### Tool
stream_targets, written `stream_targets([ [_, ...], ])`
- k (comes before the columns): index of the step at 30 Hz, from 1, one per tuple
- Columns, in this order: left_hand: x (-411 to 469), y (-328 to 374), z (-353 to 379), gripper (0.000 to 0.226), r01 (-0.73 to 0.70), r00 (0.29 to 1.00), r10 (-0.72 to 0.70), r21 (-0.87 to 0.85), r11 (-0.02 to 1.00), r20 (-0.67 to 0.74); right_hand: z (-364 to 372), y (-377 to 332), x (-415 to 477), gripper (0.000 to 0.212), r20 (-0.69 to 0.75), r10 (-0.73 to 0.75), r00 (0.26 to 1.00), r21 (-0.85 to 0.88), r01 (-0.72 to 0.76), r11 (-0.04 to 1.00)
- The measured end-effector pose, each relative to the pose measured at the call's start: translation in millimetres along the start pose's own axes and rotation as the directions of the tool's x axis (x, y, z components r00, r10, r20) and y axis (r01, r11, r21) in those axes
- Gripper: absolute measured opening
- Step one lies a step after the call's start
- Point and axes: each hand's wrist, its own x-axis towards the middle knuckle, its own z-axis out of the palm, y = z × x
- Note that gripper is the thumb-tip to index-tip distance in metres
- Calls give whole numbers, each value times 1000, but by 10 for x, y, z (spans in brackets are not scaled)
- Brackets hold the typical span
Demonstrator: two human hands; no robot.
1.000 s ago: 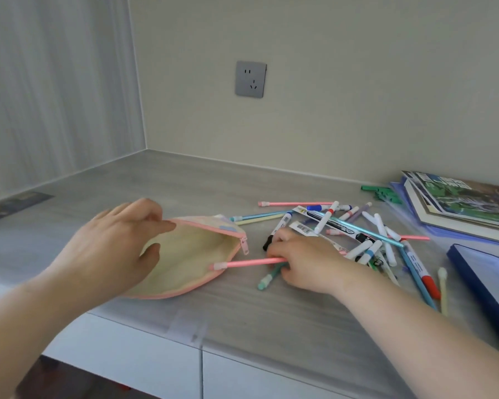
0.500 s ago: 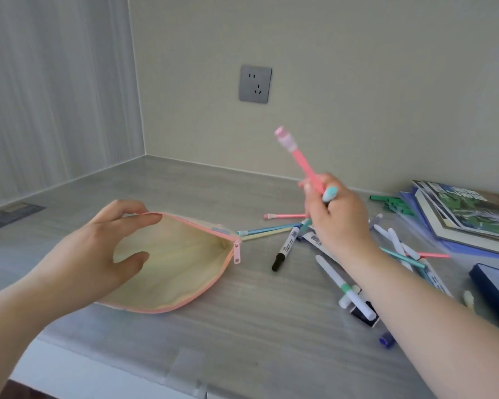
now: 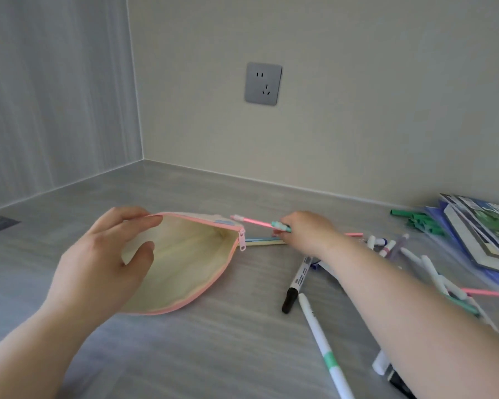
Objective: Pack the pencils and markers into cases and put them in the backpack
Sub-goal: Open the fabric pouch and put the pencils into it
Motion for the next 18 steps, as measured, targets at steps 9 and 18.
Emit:
stream_targets([
  [9, -26, -18, -13, 41, 128, 990, -129, 35, 991, 51, 88, -83, 185, 18, 86, -17, 996, 10, 16, 1000],
  [18, 43, 83, -168, 44, 244, 961, -236, -40, 969, 145, 35, -96, 127, 19, 145, -52, 988, 126, 34, 991],
])
